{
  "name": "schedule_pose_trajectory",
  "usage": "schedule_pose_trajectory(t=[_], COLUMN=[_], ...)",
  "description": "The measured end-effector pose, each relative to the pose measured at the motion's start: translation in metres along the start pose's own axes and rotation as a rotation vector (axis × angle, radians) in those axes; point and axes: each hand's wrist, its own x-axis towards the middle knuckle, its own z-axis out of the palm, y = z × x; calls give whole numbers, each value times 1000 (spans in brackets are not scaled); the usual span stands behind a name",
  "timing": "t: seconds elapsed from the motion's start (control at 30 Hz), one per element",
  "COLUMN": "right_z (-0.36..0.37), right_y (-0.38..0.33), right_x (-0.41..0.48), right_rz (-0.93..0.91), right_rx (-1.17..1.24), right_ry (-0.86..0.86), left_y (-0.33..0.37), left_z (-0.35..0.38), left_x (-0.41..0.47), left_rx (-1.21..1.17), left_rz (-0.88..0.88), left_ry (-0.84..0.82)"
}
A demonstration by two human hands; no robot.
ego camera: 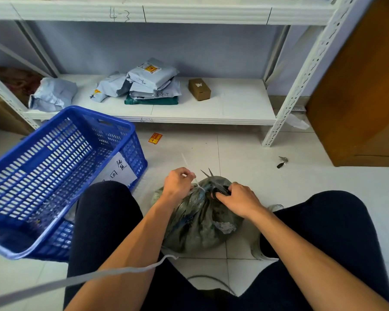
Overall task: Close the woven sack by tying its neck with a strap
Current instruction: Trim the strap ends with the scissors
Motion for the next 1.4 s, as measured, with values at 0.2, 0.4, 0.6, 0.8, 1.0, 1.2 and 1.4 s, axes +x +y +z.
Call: schedule_pose_trajectory(t=[0.2,0.4,0.6,0.8,1.0,1.2,1.4], right_z=[-7,-3,0,8,11,11,10], right_y=[-5,-15,-12,-8,-6,-5,-6], right_x=[-14,-27,-24,-16,-12,-11,-12], right_rz=[-35,-112,-158,-178,-169,-154,-147], right_rx=[-240,-330,-355,-370,-376,-380,-373], right_ry=[9,49,73,120,110,107,102], left_y=[-5,1,0,-3,-4,-3,-6], left_z=[2,8,11,17,21,25,26], left_x=[5,2,5,11,9,6,10], left_rx=[-67,-83,-77,-40,-1,87,100], left_rz=[-110,-84,-81,-11,37,127,136], left_ry=[78,76,31,-30,-103,-119,-111])
